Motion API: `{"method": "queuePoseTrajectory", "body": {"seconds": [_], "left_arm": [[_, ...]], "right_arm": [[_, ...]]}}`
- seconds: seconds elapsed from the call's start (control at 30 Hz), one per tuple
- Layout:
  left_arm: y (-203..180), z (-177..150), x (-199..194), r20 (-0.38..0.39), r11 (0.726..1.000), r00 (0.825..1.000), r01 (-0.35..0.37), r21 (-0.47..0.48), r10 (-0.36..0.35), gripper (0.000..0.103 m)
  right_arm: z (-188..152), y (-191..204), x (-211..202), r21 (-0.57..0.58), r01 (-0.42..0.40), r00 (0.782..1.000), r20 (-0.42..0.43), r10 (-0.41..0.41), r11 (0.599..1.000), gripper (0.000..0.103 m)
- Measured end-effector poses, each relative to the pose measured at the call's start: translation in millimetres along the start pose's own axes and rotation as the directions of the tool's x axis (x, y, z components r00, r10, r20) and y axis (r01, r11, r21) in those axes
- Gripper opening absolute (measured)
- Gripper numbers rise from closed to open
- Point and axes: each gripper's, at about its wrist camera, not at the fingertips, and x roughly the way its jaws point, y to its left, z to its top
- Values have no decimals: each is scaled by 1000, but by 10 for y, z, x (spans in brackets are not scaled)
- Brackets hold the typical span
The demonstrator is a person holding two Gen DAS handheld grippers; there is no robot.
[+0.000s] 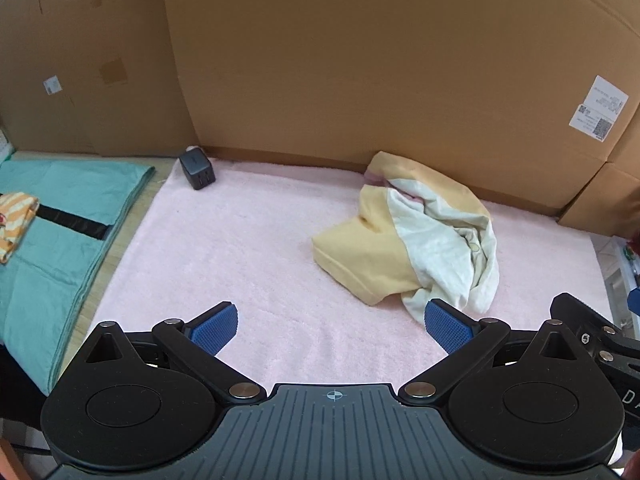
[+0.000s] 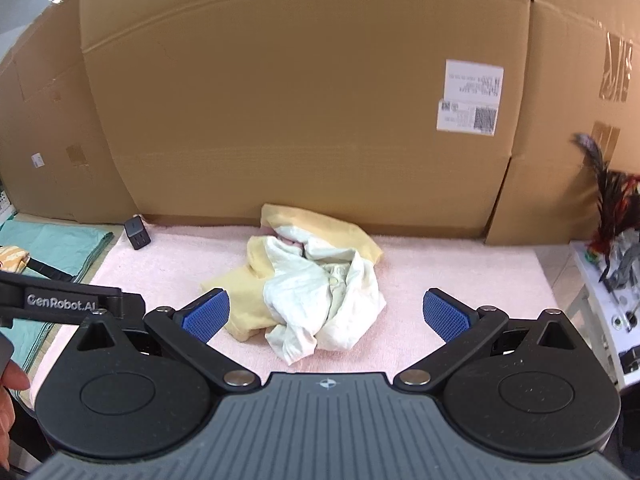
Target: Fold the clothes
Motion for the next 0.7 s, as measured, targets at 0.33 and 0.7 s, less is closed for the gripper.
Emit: {"method": "queuePoseTrajectory", "body": {"seconds": [0.33, 0.7], "left_arm": [[-90, 6, 21, -19, 999, 1000, 21, 25, -21, 103], [-94, -19, 26, -13, 999, 1000, 6, 41, -6, 103]], "right_arm": [[23, -46, 91, 34, 29, 998, -59, -27, 999, 103], [141, 2, 7, 4, 40, 999, 14, -40, 999, 103]]}}
